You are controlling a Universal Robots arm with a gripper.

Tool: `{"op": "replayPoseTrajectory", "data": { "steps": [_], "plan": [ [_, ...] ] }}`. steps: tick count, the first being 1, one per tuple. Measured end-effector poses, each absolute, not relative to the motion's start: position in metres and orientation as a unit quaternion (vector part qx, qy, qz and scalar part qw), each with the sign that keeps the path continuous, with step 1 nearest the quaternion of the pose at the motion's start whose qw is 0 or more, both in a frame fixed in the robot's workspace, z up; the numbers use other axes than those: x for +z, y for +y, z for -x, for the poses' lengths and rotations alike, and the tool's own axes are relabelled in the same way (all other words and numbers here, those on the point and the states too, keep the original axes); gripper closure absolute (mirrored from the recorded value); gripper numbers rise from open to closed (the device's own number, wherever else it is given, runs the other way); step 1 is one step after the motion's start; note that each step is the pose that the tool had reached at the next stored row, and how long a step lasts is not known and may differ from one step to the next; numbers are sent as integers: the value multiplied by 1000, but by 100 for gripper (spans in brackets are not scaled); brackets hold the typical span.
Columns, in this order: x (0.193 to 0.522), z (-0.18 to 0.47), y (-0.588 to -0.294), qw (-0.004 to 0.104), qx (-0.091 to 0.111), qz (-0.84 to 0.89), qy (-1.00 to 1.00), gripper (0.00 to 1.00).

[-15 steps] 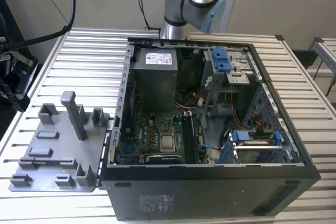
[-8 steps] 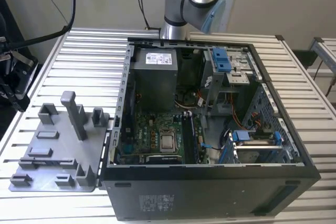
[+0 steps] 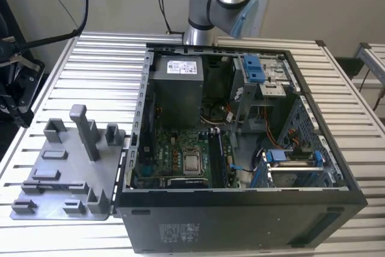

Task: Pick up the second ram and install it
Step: 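Pick up the second ram and move it above second insertion slot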

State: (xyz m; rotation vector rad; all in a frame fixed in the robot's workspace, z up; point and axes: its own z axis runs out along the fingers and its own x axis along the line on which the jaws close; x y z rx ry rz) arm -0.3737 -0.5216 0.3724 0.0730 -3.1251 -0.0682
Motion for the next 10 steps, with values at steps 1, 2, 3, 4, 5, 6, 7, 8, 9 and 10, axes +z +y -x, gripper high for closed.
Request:
{"op": "replayPoseTrajectory", "data": {
  "steps": [1,2,3,4,5,6,7,8,9,10],
  "plan": [
    [372,374,-521,8,-21,-27,-999,89],
    [372,374,-519,8,-21,-31,-999,89],
    [372,375,-519,8,-21,-35,-999,89],
    [372,375,-518,8,-20,-39,-999,89],
    [372,375,-517,8,-20,-44,-999,89],
    [372,375,-517,8,-20,-49,-999,89],
    [372,376,-516,8,-20,-54,-998,89],
    [372,376,-515,8,-20,-59,-998,89],
    [372,376,-515,8,-20,-63,-998,89],
    [372,376,-514,8,-20,-68,-997,89]
  ]
}}
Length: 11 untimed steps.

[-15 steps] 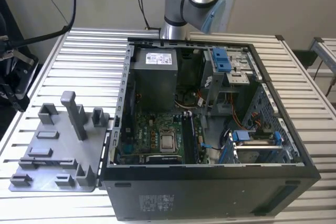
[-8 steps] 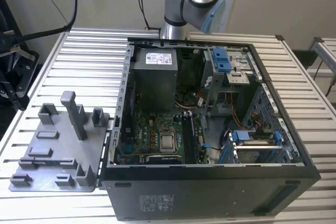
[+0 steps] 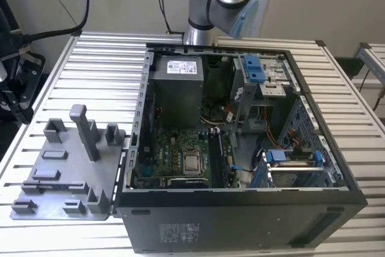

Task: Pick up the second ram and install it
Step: 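Pick up the second ram and move it above second insertion slot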

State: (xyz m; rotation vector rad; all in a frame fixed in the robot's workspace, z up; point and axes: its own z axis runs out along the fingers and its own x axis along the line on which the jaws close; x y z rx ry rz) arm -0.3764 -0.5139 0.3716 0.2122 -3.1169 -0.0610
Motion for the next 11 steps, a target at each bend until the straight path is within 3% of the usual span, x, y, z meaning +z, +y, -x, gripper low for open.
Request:
{"op": "replayPoseTrajectory", "data": {
  "steps": [11],
  "plan": [
    [371,378,-508,10,-19,-130,-991,89]
  ]
}}
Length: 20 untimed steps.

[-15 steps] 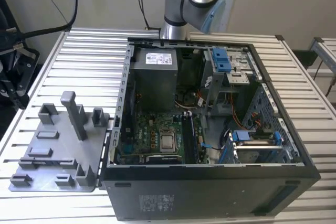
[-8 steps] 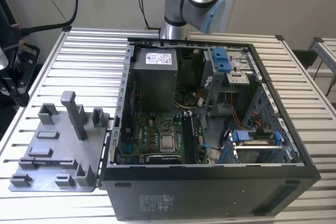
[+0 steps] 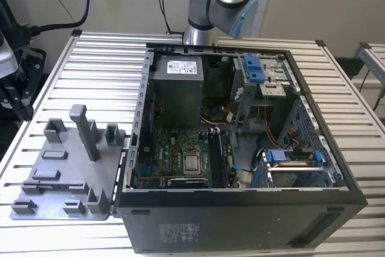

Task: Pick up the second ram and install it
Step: 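Pick up the second ram and move it above second insertion slot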

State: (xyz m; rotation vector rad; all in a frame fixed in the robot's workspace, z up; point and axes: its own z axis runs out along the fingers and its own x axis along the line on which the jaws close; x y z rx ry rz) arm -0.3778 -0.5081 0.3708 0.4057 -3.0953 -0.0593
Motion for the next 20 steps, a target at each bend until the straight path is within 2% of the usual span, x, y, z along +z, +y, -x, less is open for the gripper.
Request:
{"op": "replayPoseTrajectory", "data": {
  "steps": [20],
  "plan": [
    [369,379,-505,12,-17,-274,-962,89]
  ]
}}
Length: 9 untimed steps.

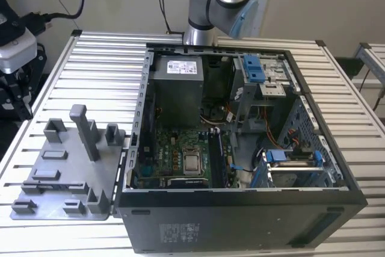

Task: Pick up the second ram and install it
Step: 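Pick up the second ram and move it above second insertion slot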

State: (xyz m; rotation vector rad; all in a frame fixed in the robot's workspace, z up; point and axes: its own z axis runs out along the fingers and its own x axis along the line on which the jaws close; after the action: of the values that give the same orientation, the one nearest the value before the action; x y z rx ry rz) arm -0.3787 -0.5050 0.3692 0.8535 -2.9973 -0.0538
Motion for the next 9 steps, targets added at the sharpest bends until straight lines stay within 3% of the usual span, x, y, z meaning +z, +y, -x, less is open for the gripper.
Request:
{"op": "replayPoseTrajectory", "data": {
  "steps": [9],
  "plan": [
    [368,379,-505,14,-16,-351,-936,89]
  ]
}}
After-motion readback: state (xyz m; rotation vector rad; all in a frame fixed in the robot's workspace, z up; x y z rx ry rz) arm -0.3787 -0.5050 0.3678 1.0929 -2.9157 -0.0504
